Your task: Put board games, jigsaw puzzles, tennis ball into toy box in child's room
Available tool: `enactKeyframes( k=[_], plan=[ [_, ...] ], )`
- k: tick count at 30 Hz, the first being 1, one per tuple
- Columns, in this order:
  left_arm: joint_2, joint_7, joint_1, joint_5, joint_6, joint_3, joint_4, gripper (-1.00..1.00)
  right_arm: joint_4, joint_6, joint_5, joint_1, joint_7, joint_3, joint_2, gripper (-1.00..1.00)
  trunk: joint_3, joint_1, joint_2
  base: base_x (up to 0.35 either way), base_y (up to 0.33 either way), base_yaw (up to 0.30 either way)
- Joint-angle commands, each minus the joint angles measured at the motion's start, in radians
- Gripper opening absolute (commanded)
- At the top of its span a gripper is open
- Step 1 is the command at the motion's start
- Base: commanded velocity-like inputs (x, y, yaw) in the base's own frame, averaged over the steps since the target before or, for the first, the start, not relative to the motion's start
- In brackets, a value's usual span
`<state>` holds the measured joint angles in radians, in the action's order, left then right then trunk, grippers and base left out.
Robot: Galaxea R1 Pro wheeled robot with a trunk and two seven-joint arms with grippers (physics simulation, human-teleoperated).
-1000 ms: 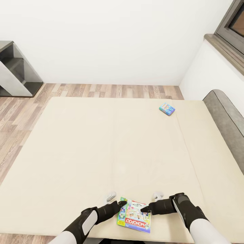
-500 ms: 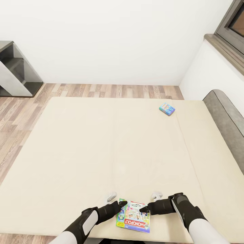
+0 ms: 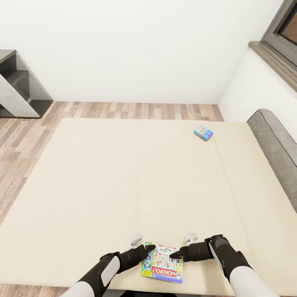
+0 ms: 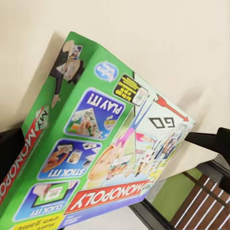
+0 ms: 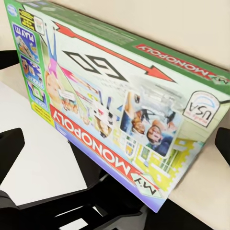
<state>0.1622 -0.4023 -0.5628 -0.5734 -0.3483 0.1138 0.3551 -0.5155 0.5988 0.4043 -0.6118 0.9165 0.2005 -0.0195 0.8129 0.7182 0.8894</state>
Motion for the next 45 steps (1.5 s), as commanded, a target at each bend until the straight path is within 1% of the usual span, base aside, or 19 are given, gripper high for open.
enactKeyframes(
  k=[1,25,45],
  plan=[
    [0.000,0.000,0.000,-0.010,-0.006,0.004,0.001,1.00,-0.001,0.008,0.005,0.000,0.009,0.007,0.001,1.00,0.001,0.000,0.001,0.000,0.000,0.000],
    [0.002,0.009,0.000,-0.009,-0.003,0.007,0.001,1.00,-0.001,0.039,0.004,0.000,0.015,0.005,0.001,1.00,0.001,0.000,0.001,0.000,0.000,0.000],
    [-0.017,0.004,0.010,-0.006,0.003,0.003,0.011,1.00,-0.001,0.041,-0.002,0.000,0.014,0.012,-0.005,1.00,0.001,0.000,0.001,0.000,0.000,0.000]
  ],
)
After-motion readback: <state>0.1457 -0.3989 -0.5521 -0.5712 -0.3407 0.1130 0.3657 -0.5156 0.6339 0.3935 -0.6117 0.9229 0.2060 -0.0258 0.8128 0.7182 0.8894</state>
